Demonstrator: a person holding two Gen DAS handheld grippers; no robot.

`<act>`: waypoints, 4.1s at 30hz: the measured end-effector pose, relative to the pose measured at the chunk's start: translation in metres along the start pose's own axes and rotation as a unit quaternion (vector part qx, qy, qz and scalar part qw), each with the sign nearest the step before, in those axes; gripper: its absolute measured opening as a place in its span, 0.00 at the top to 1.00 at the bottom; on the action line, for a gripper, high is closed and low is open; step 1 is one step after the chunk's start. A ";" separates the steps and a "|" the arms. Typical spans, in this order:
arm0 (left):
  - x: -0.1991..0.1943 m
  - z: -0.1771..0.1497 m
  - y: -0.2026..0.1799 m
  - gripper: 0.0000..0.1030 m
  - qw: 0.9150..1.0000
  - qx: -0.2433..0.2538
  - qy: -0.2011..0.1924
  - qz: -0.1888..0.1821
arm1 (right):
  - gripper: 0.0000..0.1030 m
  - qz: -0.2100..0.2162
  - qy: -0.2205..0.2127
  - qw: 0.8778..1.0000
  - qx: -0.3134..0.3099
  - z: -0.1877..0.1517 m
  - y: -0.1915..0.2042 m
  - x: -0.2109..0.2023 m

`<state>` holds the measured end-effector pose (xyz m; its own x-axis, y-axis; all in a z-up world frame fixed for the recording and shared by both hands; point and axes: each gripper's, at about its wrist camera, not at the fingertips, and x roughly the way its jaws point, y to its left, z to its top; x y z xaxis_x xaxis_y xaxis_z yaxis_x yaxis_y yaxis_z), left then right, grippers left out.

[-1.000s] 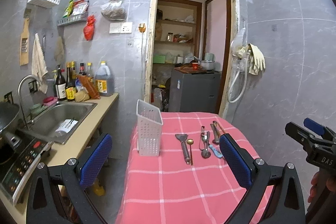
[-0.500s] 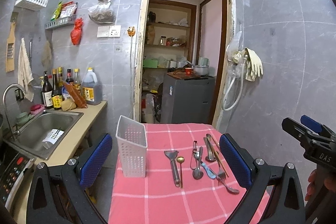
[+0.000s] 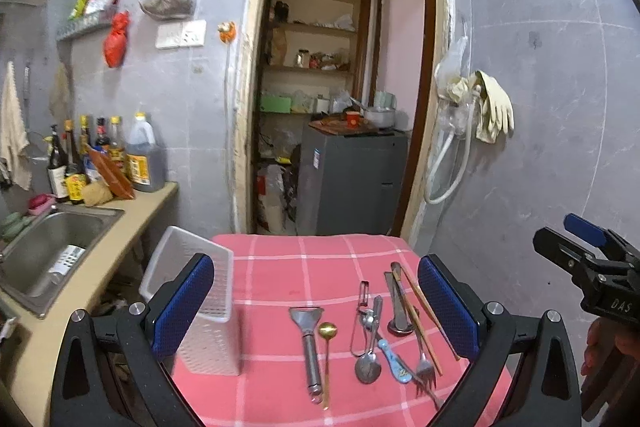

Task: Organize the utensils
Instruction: 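Move both tools down toward the utensils on the pink tablecloth, then grasp the wooden chopstick with the right tool while the left tool grasps the peeler handle, then lift and carry the chopstick and peeler toward the white caddy with both tools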

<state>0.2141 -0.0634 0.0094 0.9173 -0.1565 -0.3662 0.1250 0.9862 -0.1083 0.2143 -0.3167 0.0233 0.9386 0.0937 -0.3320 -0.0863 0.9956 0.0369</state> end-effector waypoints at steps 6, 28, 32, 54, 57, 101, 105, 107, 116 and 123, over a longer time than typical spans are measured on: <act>0.048 -0.006 -0.018 0.00 0.999 0.000 0.034 -0.020 | 0.01 0.035 0.027 0.999 0.009 -0.001 -0.027 0.049; 0.189 -0.069 -0.007 0.47 0.966 -0.074 0.245 0.029 | 0.49 0.101 0.246 0.962 0.065 -0.092 -0.054 0.228; 0.204 -0.083 0.000 0.49 0.957 -0.084 0.273 0.047 | 0.53 0.097 0.293 0.948 0.071 -0.115 -0.049 0.253; 0.250 -0.106 0.019 0.69 0.915 -0.119 0.382 0.048 | 0.85 0.089 0.374 0.919 0.084 -0.140 -0.047 0.303; 0.256 -0.102 0.020 0.79 0.909 -0.120 0.398 0.043 | 0.90 0.102 0.381 0.914 0.093 -0.141 -0.050 0.305; 0.106 0.088 0.113 0.83 0.973 -0.170 0.151 -0.051 | 0.94 0.285 0.032 0.921 0.264 0.022 0.049 0.179; 0.098 0.094 0.151 0.83 0.978 -0.169 0.122 -0.026 | 0.94 0.303 0.000 0.911 0.278 0.029 0.095 0.194; 0.096 0.095 0.167 0.83 0.980 -0.170 0.103 -0.021 | 0.94 0.308 -0.017 0.909 0.279 0.025 0.114 0.199; 0.114 0.064 0.192 0.83 0.987 -0.156 0.024 -0.023 | 0.94 0.315 -0.089 0.913 0.243 0.014 0.171 0.220; 0.128 0.039 0.198 0.83 0.986 -0.157 0.013 -0.047 | 0.94 0.313 -0.068 0.925 0.203 -0.001 0.182 0.240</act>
<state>0.3710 0.1139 -0.0233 0.8969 -0.2525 -0.3629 0.0831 0.9025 -0.4226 0.4232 -0.1131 -0.0508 0.7834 0.6215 -0.0049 -0.5203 0.6601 0.5417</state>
